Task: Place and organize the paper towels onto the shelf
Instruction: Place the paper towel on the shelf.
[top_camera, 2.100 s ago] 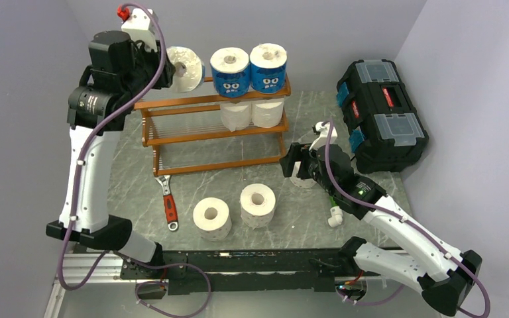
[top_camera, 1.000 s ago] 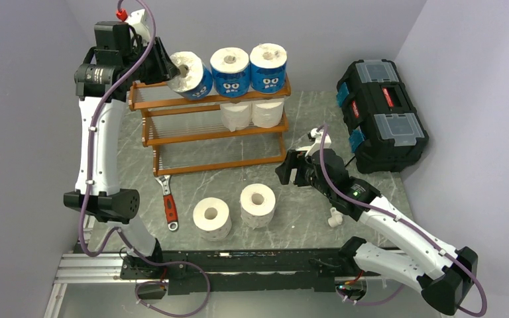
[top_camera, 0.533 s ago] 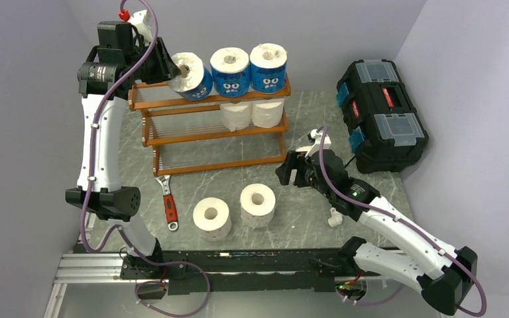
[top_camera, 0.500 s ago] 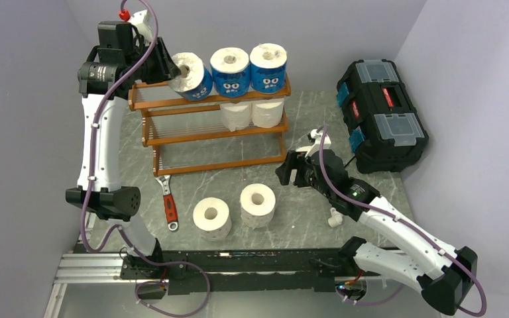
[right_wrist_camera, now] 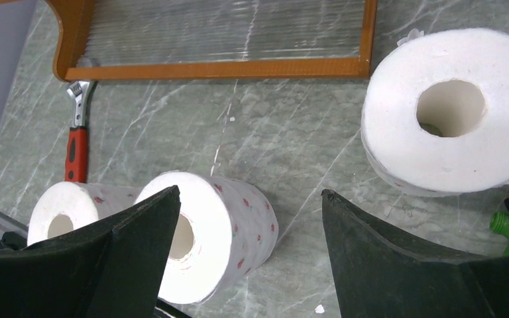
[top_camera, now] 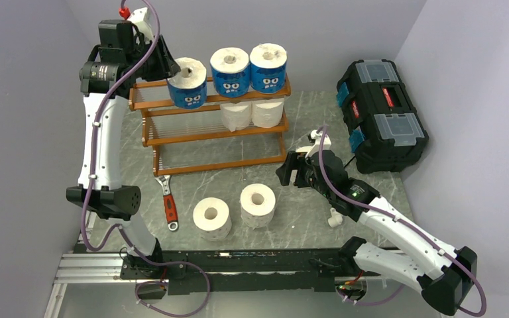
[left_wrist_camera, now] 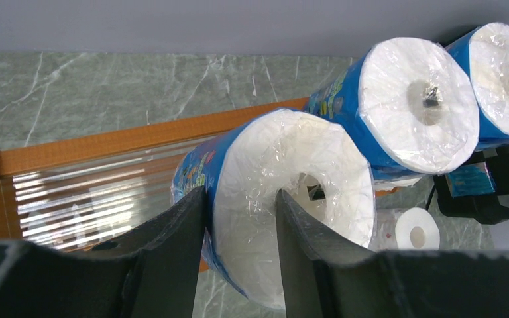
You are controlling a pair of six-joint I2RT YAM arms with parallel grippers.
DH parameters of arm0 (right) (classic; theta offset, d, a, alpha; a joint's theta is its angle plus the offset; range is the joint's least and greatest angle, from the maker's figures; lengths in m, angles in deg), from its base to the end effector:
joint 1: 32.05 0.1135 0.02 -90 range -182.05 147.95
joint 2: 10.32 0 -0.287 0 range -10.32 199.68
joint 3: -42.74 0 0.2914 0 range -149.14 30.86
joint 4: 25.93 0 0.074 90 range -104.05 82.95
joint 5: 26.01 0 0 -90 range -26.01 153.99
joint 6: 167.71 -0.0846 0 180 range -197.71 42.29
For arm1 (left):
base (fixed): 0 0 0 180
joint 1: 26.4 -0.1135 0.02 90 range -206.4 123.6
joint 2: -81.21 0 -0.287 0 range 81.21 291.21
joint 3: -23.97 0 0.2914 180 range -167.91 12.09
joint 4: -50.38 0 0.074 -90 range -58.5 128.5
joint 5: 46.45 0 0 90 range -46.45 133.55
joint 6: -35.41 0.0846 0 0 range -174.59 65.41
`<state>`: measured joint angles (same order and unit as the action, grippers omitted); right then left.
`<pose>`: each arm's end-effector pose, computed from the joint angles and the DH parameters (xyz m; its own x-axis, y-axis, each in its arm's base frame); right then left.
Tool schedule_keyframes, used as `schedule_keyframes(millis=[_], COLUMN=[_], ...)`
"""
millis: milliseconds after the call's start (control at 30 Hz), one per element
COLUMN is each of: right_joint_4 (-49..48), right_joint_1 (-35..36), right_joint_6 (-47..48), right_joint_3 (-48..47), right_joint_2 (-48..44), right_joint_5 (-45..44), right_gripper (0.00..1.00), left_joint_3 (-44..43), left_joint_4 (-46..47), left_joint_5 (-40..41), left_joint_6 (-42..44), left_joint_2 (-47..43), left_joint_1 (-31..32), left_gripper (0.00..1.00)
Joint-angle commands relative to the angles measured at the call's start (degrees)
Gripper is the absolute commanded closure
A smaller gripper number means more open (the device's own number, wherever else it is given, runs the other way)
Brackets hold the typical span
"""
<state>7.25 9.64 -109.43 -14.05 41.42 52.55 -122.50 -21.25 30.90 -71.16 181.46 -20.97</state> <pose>0.2135 0.1677 0.2905 -0.5736 0.1792 -0.7993 -0.2583 0.8864 0.3841 0.4105 -0.0576 0.5391 -0.4919 -0.2328 -0.8390 0.1554 0.9246 -0.3477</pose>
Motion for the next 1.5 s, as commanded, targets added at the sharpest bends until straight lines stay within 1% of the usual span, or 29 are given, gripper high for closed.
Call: schedule_keyframes(millis=[0, 133, 233, 567, 733, 1133, 1467], right_joint_4=[-2.0, -1.9, -1.7, -1.4, -1.1, -0.9, -0.9], right_joint_1=[-0.1, -0.1, -0.1, -0.1, -0.1, -0.2, -0.2], right_joint_6=[-0.3, -0.3, -0.2, 0.1, 0.3, 0.5, 0.7], right_joint_3=[0.4, 0.6, 0.6, 0.9, 1.0, 1.4, 1.3], right_joint_2=[-1.0, -1.0, -1.1, -1.1, -1.3, -1.4, -1.6], right_joint_5=[-0.8, -1.1, -1.3, -2.0, -2.4, -3.0, -3.2], right_gripper=[0.2, 0.2, 0.2, 0.2, 0.2, 0.2, 0.2], left_joint_3=[-0.3, 0.0, 1.7, 3.6, 4.9, 13.4, 18.3], left_joint_4=[7.3, 7.4, 8.3, 12.2, 14.5, 23.7, 26.7], left_joint_5=[0.1, -0.5, -0.6, -0.6, -1.3, -2.6, -2.0], left_joint_6=[0.6, 0.5, 0.2, -1.3, -2.2, -3.8, -4.7], left_joint_2=[-2.1, -1.3, -1.4, -0.7, -0.7, -3.4, -6.7], left_joint_1=[0.0, 0.2, 0.2, 0.2, 0.2, 0.1, -0.7], left_gripper=[0.55, 0.64, 0.66, 0.59, 0.58, 0.57, 0.53])
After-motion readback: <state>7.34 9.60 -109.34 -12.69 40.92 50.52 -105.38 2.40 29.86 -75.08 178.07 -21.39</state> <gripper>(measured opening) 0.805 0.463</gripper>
